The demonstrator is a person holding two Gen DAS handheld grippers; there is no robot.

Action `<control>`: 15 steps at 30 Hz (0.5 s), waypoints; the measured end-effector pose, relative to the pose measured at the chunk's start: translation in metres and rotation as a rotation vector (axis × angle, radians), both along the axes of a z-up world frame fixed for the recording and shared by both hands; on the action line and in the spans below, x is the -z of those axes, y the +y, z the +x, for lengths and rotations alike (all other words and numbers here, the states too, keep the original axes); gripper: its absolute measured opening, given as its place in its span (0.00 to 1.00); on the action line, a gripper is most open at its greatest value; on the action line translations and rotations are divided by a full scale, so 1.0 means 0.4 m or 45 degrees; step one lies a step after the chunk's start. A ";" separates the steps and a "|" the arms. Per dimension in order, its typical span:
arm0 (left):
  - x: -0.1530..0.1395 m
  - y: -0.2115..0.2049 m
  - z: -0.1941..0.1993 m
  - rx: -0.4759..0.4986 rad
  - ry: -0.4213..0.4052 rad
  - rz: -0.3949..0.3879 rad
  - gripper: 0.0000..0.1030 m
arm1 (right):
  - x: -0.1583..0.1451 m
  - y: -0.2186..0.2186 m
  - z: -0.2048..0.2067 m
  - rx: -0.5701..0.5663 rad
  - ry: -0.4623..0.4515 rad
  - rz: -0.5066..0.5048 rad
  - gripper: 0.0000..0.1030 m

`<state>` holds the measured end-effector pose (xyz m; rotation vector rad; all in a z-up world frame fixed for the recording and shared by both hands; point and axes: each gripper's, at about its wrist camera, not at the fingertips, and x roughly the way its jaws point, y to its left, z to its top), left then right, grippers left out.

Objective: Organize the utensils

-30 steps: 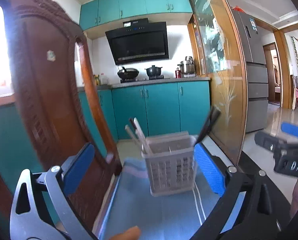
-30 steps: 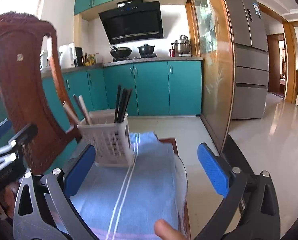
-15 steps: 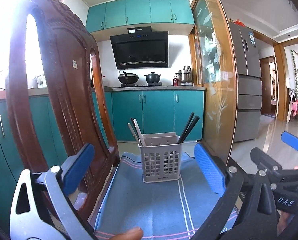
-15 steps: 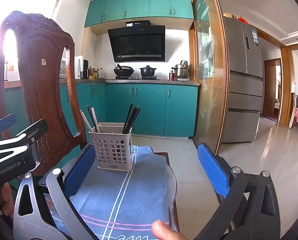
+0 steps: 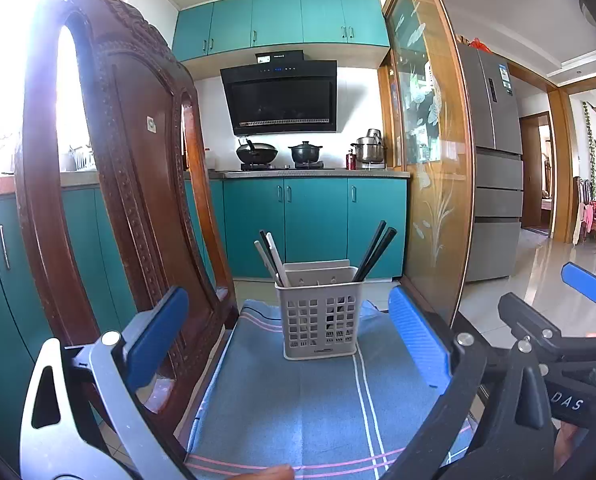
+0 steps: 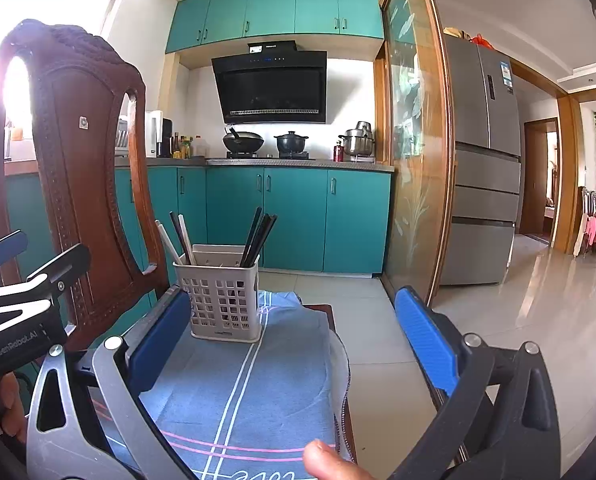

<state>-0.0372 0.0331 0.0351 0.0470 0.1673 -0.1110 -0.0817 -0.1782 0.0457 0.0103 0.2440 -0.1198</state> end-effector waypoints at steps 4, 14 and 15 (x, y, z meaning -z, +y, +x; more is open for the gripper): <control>-0.001 0.001 0.004 -0.001 0.006 0.002 0.97 | 0.003 0.010 0.002 -0.001 0.001 -0.005 0.97; 0.002 0.004 -0.001 -0.004 0.010 0.000 0.97 | 0.007 0.013 0.005 -0.001 -0.001 -0.006 0.97; 0.001 0.004 -0.002 -0.003 0.009 0.000 0.97 | 0.008 0.014 0.006 0.001 -0.001 -0.005 0.97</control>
